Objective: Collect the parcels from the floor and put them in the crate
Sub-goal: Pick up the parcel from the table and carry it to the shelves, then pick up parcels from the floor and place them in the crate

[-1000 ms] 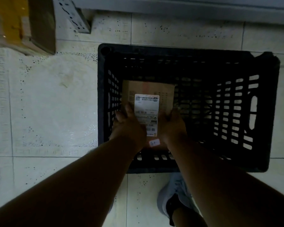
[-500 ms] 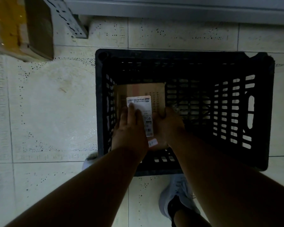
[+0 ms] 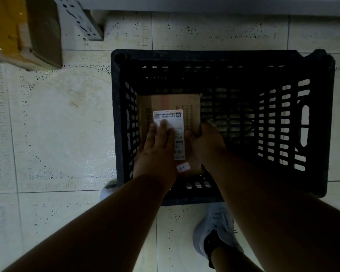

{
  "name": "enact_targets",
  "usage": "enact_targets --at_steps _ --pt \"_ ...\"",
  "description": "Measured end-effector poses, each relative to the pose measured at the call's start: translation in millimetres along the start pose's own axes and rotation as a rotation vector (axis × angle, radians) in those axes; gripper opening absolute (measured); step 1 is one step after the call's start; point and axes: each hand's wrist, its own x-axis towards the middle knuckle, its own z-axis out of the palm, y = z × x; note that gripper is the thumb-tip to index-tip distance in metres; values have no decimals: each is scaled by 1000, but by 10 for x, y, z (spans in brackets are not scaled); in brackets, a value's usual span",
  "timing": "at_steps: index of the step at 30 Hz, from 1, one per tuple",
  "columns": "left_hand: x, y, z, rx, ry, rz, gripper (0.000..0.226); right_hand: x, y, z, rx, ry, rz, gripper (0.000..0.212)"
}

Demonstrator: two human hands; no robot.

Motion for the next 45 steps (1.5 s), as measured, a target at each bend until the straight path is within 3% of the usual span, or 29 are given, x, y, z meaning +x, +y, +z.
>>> enact_targets --at_steps 13,19,27,34,45 --pt "-150 72 -382 8 -95 -4 95 -335 -181 -110 -206 136 -28 59" --pt "-973 386 -1184 -127 104 -54 80 -1316 -705 -715 -384 89 -208 74" --pt "-2427 1086 -2582 -264 342 0 46 -3065 -1427 -1856 -251 230 -526 33" --pt "-3511 1448 -3633 -370 529 125 30 -4431 -1936 -2865 -298 328 -688 24" --pt "-4604 1953 -4261 -283 641 551 24 -5806 -1664 -3351 92 776 -449 22"
